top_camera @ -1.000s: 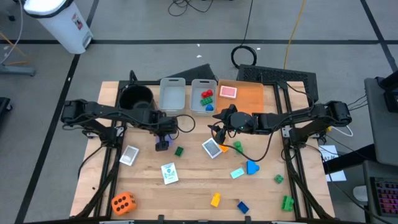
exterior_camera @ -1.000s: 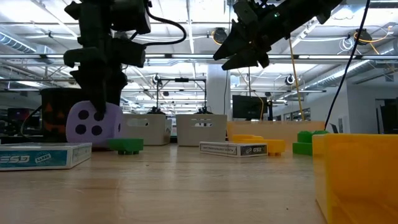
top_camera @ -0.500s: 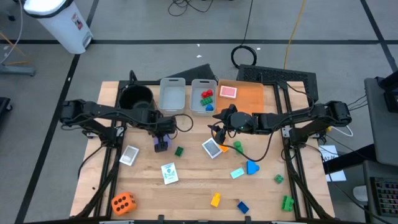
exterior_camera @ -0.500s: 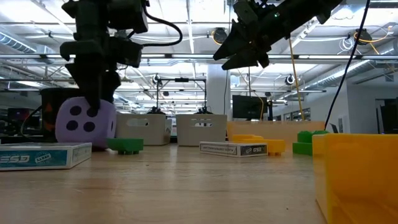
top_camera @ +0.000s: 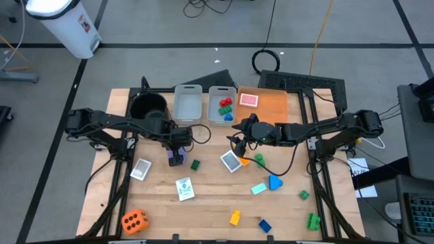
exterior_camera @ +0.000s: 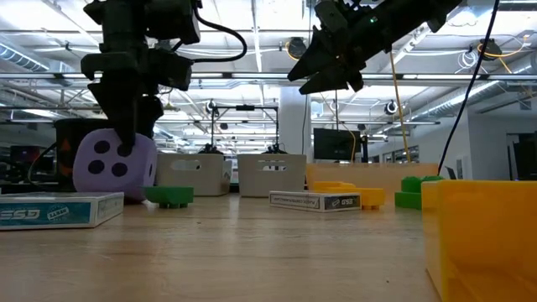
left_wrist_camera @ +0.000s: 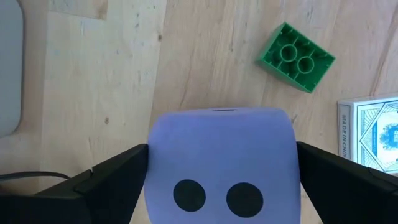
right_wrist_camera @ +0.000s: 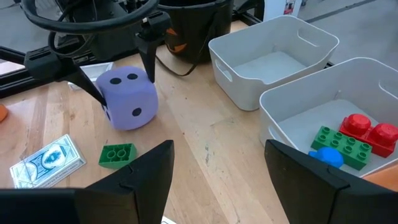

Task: Pick & Place Toys
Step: Put the purple dice into the left gray bin

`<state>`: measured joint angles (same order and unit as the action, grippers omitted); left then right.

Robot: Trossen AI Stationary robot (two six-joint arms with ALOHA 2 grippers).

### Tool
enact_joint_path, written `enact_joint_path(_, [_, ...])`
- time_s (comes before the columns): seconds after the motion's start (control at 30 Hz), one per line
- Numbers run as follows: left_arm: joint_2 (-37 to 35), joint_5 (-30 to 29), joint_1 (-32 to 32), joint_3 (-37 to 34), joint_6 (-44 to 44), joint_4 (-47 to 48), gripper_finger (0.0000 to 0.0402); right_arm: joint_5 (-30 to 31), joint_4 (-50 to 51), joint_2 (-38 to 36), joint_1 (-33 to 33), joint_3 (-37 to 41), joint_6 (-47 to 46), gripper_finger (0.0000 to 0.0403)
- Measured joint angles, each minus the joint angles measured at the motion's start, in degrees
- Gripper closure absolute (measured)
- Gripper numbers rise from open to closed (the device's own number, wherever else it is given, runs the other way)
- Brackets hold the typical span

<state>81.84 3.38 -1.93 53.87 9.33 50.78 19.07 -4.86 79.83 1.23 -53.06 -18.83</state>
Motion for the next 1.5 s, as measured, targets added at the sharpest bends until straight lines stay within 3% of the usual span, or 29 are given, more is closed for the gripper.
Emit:
enact_joint_path(0.1, [-0.02, -0.02, 0.0, 0.01, -0.06, -0.03, 0.0012, 0.02, 0.01, 0.0, 0.0, 0.0, 0.0, 0.0161])
enact_joint_path(0.43, [-0.17, -0.28, 0.0, 0.22, -0.39, -0.31, 0.0102, 0.02, 0.0, 0.0, 0.0, 0.0, 0.0, 0.0161])
enact_joint_path(1.5, [-0.51, -0.99, 0.73, 0.13, 3.03, 3.08, 0.0099, 0.04, 0.02, 0.0, 0.0, 0.0, 0.09, 0.0161])
